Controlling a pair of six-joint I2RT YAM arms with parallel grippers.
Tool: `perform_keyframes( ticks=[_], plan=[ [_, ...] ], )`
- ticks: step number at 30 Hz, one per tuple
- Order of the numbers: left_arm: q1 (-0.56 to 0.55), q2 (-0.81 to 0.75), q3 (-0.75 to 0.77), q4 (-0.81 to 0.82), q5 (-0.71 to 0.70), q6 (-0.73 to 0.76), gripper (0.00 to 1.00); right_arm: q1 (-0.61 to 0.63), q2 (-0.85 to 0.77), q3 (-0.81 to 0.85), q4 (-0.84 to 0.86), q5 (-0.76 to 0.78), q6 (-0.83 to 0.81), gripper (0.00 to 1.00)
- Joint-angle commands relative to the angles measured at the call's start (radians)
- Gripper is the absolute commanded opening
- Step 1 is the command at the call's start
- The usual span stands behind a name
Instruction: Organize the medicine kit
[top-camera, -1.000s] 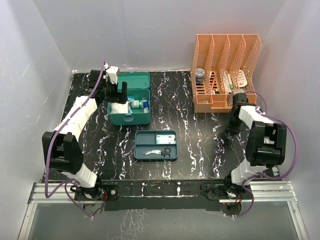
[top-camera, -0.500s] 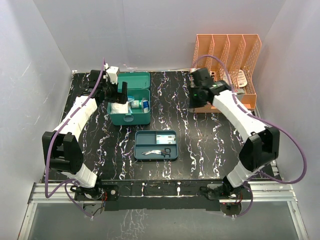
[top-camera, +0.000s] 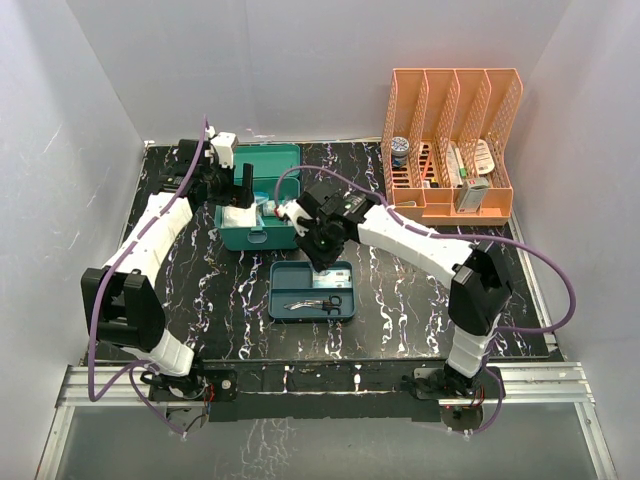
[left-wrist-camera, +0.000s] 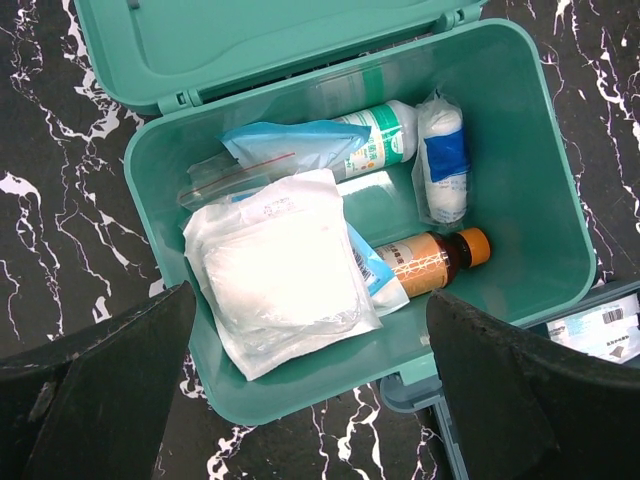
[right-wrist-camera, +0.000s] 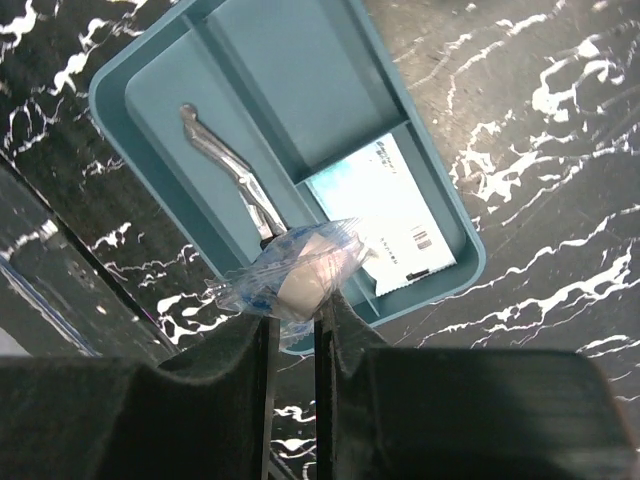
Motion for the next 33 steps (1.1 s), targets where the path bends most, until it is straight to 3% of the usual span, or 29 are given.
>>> perform_keyframes(
  ticks=[1,11,33],
  plan=[
    [0.006,-0.060,-0.001,-0.015,0.001,0.002,0.99,0.050,-0.002,0.055,0.007,-0.012,-0.217,0.04],
    [0.007,-0.059,0.002,-0.009,0.002,0.005,0.99,0.116,0.096,0.094,0.063,0.097,-0.378,0.02],
    [0.009,-0.098,-0.033,-0.001,0.006,-0.004,0.99,0.148,0.224,0.076,0.202,0.118,-0.424,0.05]
  ],
)
